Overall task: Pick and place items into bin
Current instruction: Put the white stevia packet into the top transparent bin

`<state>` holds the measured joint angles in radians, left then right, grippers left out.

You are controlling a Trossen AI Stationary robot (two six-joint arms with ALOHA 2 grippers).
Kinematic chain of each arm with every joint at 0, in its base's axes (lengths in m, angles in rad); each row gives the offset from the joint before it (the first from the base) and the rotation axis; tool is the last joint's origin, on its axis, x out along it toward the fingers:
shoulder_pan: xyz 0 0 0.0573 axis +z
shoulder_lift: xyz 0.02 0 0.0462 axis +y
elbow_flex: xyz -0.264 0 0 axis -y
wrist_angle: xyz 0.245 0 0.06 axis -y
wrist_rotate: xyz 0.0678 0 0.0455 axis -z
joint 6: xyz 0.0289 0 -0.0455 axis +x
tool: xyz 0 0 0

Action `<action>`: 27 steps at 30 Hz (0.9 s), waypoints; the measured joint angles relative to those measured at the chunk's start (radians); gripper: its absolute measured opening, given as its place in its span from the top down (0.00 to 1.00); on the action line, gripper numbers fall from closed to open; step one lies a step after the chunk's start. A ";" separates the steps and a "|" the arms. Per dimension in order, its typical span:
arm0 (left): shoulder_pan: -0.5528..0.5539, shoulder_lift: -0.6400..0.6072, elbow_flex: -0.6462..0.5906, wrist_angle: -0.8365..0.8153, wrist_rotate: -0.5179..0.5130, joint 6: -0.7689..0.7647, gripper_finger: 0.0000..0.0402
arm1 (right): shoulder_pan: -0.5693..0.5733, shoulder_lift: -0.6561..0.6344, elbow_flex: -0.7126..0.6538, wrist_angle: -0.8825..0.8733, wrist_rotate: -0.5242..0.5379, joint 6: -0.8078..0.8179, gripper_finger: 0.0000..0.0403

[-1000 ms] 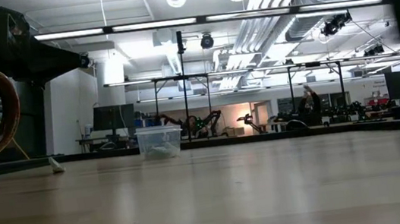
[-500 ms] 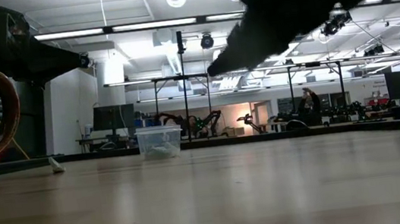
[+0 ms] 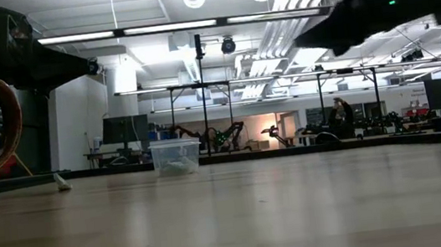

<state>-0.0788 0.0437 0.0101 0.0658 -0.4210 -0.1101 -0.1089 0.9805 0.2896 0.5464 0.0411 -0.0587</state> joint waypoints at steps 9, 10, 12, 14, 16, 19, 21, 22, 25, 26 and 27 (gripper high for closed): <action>0.000 0.000 0.000 0.000 0.000 0.000 0.63 | 0.043 -0.462 -0.156 -0.236 0.002 0.101 1.00; 0.000 0.000 0.000 0.000 0.000 0.000 0.63 | 0.052 -0.498 -0.181 -0.236 0.002 0.103 0.99; 0.000 0.000 0.000 0.000 0.000 0.000 0.63 | 0.070 -0.564 -0.241 -0.214 0.023 0.104 0.99; 0.000 0.000 0.000 0.000 -0.001 0.000 0.63 | 0.081 -0.615 -0.280 -0.192 0.075 0.103 0.98; 0.000 0.000 0.000 0.000 -0.001 0.000 0.63 | 0.085 -0.655 -0.272 -0.224 0.129 0.103 0.99; 0.000 0.000 0.000 0.001 -0.003 0.008 0.63 | 0.085 -0.674 -0.269 -0.228 0.158 0.099 1.00; 0.000 0.000 0.000 0.002 -0.020 0.029 0.63 | 0.085 -0.677 -0.270 -0.232 0.158 0.069 1.00; 0.000 0.000 0.000 0.002 -0.032 0.045 0.63 | 0.085 -0.675 -0.270 -0.230 0.159 0.047 0.99; 0.000 0.000 0.000 0.019 -0.034 0.075 0.58 | 0.084 -0.674 -0.273 -0.241 0.161 0.001 0.98; 0.000 0.000 0.000 0.039 -0.034 0.077 0.54 | 0.083 -0.673 -0.273 -0.248 0.167 -0.008 0.98; 0.000 0.002 0.000 0.062 -0.034 0.078 0.50 | 0.083 -0.674 -0.273 -0.251 0.179 -0.014 0.98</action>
<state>-0.0788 0.0457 0.0101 0.1275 -0.4554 -0.0319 -0.0261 0.3069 0.0162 0.2952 0.2199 -0.0730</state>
